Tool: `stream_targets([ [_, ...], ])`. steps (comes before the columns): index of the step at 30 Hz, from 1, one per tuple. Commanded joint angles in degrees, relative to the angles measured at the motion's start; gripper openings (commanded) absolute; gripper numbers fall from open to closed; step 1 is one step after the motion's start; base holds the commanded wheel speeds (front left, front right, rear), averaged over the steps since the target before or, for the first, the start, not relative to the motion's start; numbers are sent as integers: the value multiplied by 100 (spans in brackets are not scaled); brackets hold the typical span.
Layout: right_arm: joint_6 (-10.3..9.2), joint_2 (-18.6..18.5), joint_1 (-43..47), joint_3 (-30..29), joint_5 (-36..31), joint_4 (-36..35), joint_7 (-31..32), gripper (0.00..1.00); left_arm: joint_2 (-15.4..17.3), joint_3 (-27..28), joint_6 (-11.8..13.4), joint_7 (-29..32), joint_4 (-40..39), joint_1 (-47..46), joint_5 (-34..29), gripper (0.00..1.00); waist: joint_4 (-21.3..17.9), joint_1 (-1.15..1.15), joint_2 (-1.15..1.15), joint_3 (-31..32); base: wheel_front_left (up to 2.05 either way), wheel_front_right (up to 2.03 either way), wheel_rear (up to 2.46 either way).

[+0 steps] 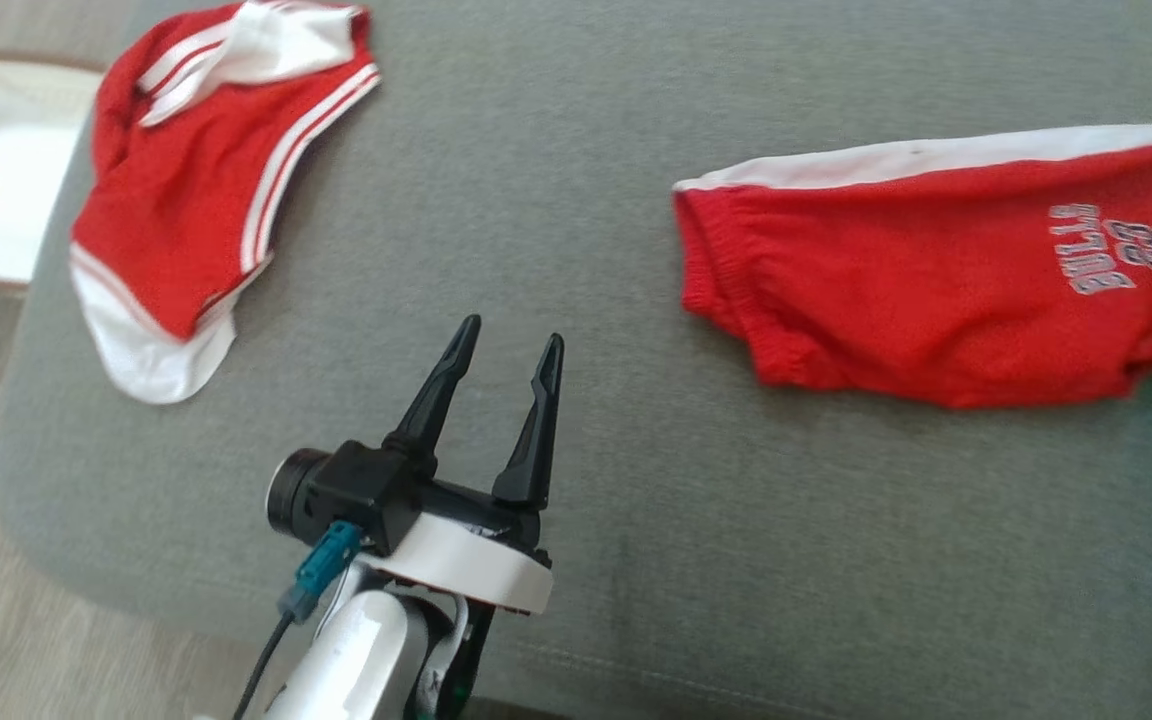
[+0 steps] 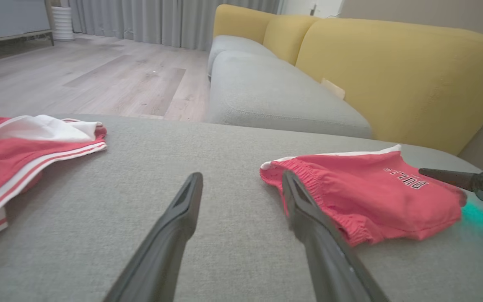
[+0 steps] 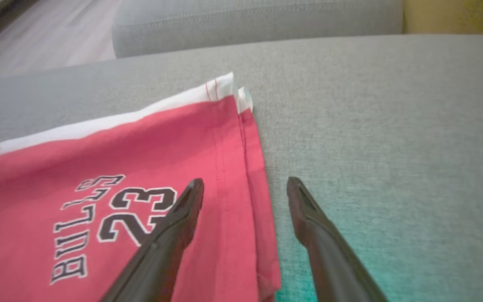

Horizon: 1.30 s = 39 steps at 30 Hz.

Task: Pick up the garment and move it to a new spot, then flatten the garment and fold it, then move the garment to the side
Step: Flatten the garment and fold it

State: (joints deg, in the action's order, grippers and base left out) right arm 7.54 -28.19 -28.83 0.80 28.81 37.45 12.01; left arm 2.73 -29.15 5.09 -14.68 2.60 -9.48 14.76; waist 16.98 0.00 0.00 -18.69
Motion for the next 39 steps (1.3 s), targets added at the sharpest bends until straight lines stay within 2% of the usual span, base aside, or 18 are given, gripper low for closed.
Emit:
stream_targets([
  [1,-5,-182,-53,19,-64,-97,22,100,16,142,28,-31,-206,-20,-53,100,125,0,0,-85,0,0,0],
  [8,-5,-100,-117,-90,-403,448,121,99,16,143,123,-31,-236,-3,-112,100,185,0,0,-62,0,0,0],
  [9,-5,-61,-107,-72,-389,473,140,48,16,158,135,-31,-228,5,-125,100,156,0,0,-38,0,0,0],
  [11,-5,-19,-101,-19,-324,480,159,0,15,178,131,-31,-207,22,-143,100,82,0,0,9,0,0,0],
  [16,-5,-60,17,51,-165,397,45,0,15,254,92,-31,-176,64,-160,100,-201,0,0,151,0,0,0],
  [24,-5,-462,111,-77,-406,282,-175,0,15,362,-6,-31,-122,149,-226,100,-676,0,0,369,0,0,0],
  [29,-5,-662,59,-89,-528,86,-201,0,15,355,-43,-31,-82,180,-236,100,-814,0,0,463,0,0,0],
  [33,-5,-566,-76,65,-555,-245,-185,0,15,335,-49,-31,-22,190,-228,100,-842,0,0,565,0,0,0],
  [39,-5,-192,-231,469,-552,-887,9,0,15,291,-68,-31,63,217,-194,100,-785,0,0,741,0,0,0],
])
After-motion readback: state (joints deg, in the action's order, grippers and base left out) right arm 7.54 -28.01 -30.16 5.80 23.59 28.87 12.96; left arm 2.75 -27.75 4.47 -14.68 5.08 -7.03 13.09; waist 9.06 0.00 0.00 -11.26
